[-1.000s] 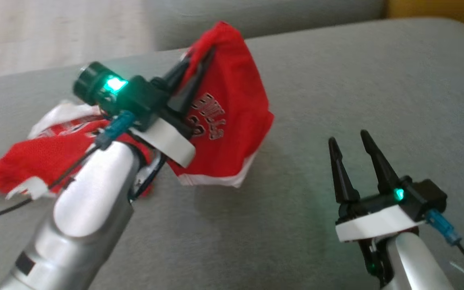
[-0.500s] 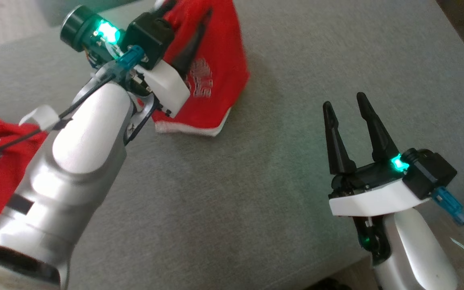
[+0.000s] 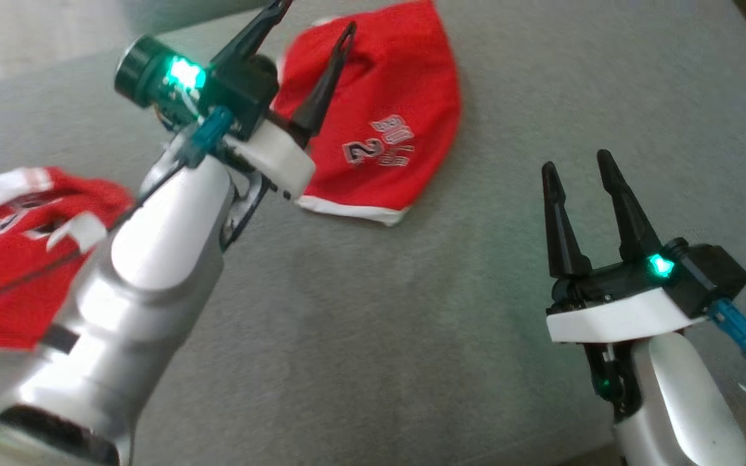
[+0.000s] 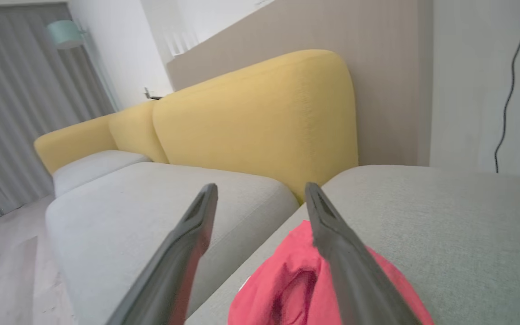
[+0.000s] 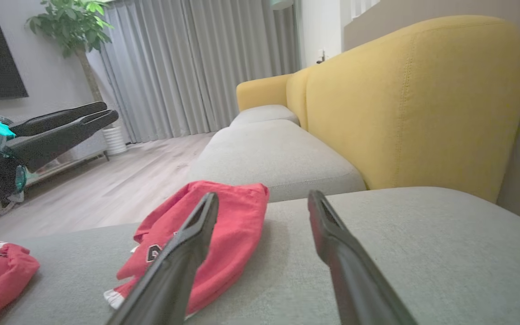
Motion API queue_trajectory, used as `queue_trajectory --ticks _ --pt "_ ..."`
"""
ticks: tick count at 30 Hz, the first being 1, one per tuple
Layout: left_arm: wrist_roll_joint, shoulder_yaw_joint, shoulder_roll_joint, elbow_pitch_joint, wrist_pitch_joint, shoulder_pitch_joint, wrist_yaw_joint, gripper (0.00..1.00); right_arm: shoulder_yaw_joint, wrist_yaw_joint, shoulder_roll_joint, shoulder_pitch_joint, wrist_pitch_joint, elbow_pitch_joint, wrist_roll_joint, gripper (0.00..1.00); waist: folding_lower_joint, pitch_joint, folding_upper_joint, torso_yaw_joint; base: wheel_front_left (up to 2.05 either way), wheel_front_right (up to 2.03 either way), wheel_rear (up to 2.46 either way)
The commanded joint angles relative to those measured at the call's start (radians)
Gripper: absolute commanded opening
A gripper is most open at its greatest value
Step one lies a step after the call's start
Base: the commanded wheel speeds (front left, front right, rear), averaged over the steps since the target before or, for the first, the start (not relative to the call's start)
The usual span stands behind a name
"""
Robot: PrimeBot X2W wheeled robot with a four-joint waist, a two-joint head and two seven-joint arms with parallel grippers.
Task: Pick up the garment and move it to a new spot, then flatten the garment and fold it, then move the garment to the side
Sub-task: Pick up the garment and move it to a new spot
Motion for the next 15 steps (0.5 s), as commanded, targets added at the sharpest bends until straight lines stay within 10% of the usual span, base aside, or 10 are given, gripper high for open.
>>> queue_trajectory --ticks 1,15 --pt "-0.014 0.044 0.025 -0.041 -0.015 0.005 0.016 1.00 0.011 -0.001 -0.004 -0.004 -0.009 -0.026 -0.010 1.00 0.0000 -0.053 0.0000 0.071 0.00 0.00 0.00" --pt "-0.126 0.113 0.050 -0.220 -0.113 0.503 0.198 1.00 -0.073 -0.001 -0.004 0.140 -0.009 0.009 -0.077 1.00 0.0000 -0.201 0.0000 0.285 0.00 0.00 0.00"
